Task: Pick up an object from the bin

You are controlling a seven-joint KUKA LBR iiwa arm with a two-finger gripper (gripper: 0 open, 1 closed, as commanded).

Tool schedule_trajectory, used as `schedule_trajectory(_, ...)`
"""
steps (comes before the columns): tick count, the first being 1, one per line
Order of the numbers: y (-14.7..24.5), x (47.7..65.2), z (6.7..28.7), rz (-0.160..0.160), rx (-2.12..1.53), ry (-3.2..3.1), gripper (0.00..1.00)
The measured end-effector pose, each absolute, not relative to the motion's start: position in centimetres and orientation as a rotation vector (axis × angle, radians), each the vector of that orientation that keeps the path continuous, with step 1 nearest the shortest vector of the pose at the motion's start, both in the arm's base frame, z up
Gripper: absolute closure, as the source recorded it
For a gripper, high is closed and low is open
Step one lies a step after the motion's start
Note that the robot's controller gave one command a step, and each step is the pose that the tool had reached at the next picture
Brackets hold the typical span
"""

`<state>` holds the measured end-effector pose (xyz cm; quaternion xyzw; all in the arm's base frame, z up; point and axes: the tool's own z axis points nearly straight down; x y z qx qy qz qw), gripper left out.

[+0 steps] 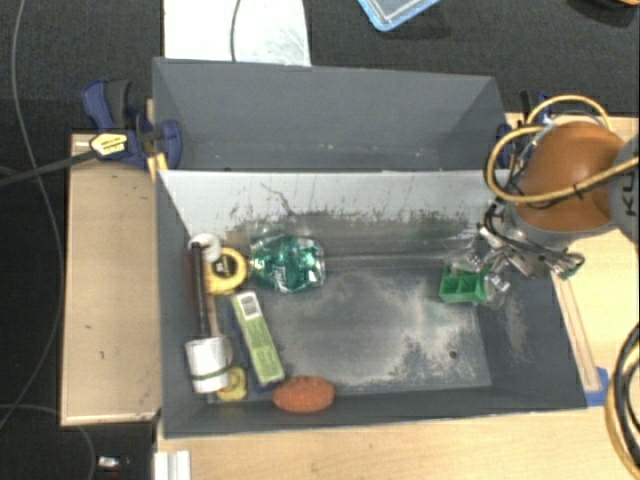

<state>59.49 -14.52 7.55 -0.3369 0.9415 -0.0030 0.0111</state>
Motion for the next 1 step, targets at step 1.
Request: schedule_trajectory(1, -14.52, 59.49, 7.55, -0.009, -1.051, 2.937, 1.0)
